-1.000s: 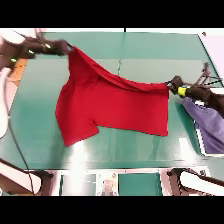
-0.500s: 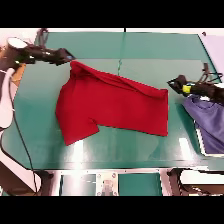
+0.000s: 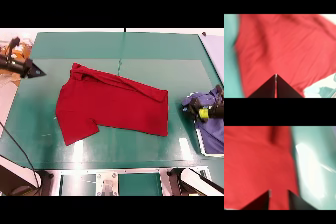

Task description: Fold the shirts.

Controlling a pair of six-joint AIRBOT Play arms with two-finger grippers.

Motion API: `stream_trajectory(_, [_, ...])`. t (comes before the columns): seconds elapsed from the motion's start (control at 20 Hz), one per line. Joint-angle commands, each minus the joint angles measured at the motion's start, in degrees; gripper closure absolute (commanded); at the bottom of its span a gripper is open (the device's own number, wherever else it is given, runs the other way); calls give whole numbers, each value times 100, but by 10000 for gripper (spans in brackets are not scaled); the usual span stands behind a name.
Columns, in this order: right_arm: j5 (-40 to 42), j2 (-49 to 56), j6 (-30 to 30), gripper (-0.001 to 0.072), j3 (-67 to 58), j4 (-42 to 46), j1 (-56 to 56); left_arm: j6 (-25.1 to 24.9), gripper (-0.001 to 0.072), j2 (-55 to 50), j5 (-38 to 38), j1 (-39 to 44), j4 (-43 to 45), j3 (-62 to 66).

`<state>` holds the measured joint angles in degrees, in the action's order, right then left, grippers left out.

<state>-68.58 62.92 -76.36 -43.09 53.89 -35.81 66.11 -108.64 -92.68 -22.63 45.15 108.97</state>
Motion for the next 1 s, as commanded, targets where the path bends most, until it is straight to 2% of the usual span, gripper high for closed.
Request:
stream_trajectory(0.0, [-111, -603, -619, 406, 909, 916, -87, 234, 244, -7, -26, -212, 964, -804])
stream_trajectory(0.1, [-72, -605, -616, 396, 1250, 916, -68, 236, 229, -7, 33, -212, 1259, -1401])
stream_trajectory(0.15, [-26, -605, -616, 355, 1381, 916, -68, 238, 229, -7, 48, -210, 1362, -1672])
stream_trajectory(0.3, [190, -605, -605, 324, 1631, 872, -68, 129, 229, -7, 310, -188, 1268, -2382])
stream_trajectory(0.35, [273, -605, -592, 277, 1705, 804, -68, 127, 229, -7, 468, -186, 1132, -2559])
stream_trajectory(0.55, [437, -603, -590, 276, 1954, 717, -66, -225, 230, -7, 778, -170, 219, -3132])
stream_trajectory(0.75, [671, -603, -302, 261, 2227, 142, -63, -337, 244, -17, 789, 114, 243, -3303])
stream_trajectory(0.85, [706, -603, -223, 261, 2356, 52, -59, -544, 519, -17, 601, 205, 223, -3283])
stream_trajectory(0.9, [710, -603, -184, 261, 2400, 55, -59, -573, 536, -17, 505, 205, 282, -3237])
stream_trajectory(0.95, [713, -603, -140, 261, 2430, 50, -57, -560, 633, -15, 468, 205, 306, -3180])
